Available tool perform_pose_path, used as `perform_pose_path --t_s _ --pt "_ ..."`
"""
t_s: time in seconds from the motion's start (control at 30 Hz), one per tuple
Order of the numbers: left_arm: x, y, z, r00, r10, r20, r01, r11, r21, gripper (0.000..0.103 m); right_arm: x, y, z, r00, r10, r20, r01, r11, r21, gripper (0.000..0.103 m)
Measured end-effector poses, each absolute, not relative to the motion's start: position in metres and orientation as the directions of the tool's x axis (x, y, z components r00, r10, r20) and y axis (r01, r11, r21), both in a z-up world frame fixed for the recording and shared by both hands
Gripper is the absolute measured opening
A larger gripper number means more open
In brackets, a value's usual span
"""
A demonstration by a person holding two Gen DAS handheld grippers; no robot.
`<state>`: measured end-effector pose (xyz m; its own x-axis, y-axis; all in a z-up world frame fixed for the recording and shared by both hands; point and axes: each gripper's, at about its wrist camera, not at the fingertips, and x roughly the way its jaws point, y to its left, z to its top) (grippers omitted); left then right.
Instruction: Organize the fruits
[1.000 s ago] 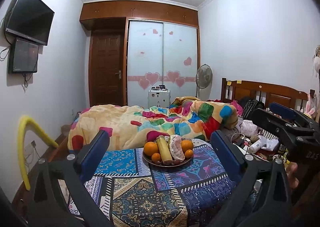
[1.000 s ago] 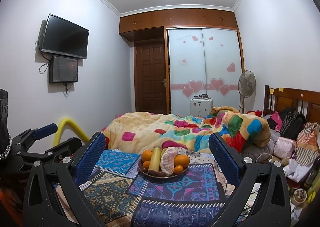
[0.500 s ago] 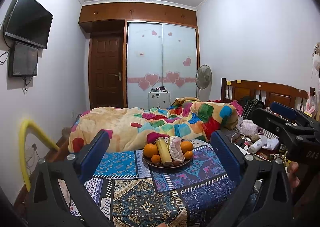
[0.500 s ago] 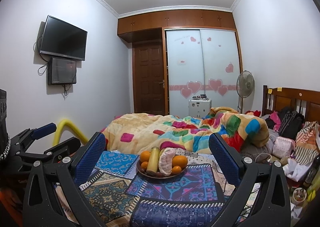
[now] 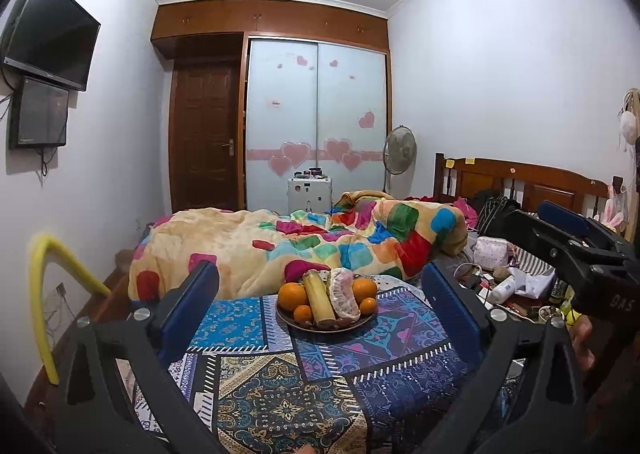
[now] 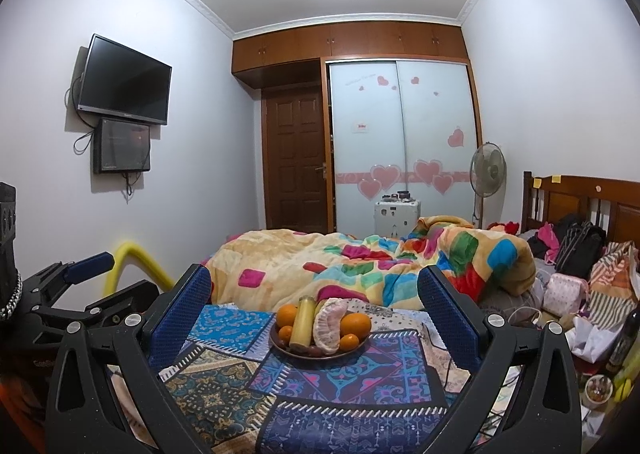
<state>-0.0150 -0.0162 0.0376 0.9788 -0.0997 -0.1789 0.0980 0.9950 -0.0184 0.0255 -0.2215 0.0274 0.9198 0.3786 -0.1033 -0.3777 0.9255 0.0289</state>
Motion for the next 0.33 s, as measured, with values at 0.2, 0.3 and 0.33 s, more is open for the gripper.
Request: perform_pose_path --t_s 0.2,0.3,0.33 --pt "-0.0152 -0.0166 0.0366 0.981 -0.09 -0.172 0.09 0.996 -0.008 0.103 0.0275 -0.2219 0.0271 0.919 0.379 -0.11 -0.378 0.925 0.032 0.103" --pt "-0.015 -0.0168 0.0365 0.98 -0.096 -0.175 0.095 0.995 -0.013 0.103 0.029 -0.2227 0.0273 0.918 0.38 -0.113 -0.378 0.925 0.037 0.103" --pt "-0.0151 -0.0162 0.0366 0.979 -0.099 -0.176 0.098 0.995 -0.017 0.103 0.0292 -0.2231 0.0274 0.918 0.38 -0.114 -0.378 0.925 0.038 0.103"
